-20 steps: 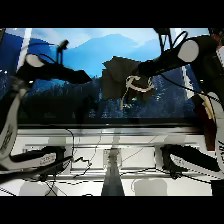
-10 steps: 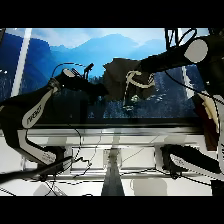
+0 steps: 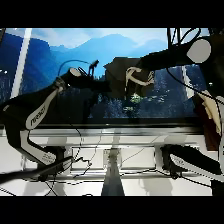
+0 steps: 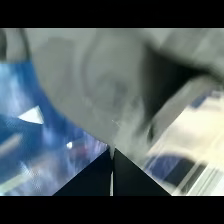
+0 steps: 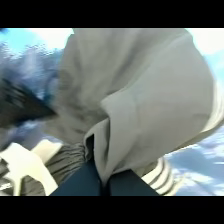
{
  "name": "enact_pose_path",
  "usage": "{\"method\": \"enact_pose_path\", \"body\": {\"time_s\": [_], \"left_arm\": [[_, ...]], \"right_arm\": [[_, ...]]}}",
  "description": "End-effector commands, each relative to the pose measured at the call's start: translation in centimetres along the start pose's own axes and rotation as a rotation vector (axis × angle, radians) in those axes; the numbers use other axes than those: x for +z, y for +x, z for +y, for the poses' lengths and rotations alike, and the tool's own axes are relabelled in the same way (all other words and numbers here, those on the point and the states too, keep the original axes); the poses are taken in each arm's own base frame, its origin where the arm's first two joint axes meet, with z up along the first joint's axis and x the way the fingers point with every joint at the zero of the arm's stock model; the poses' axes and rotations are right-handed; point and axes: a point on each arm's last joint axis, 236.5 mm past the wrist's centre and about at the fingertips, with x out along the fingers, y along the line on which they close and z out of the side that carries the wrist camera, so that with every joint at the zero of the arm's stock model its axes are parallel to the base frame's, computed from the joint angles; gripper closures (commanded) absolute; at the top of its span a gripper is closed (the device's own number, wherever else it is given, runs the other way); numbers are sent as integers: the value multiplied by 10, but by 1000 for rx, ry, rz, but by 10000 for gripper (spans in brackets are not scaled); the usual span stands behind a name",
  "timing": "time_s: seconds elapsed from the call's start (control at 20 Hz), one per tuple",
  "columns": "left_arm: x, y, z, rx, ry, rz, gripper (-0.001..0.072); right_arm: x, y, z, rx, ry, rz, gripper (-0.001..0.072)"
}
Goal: Fold the clothes and pants, and hang the long-sleeved shirts on hangers.
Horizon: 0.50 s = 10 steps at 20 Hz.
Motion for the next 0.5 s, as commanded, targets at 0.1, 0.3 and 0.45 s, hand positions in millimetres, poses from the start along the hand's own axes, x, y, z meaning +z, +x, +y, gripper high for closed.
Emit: {"method": "enact_pose_path", "body": {"time_s": [0.1,0.3,0.45], "left_arm": [[100,-161,-23,36,89,-379,701],[100,-301,-36,246,238,-582,701],[60,-350,-32,434,291,-536,700]], "right_arm": [[24,-40,-77,-205,-61,-119,690],[36,-56,-76,-147,-34,-199,691],[9,-45,-36,26,-176,-90,691]]}}
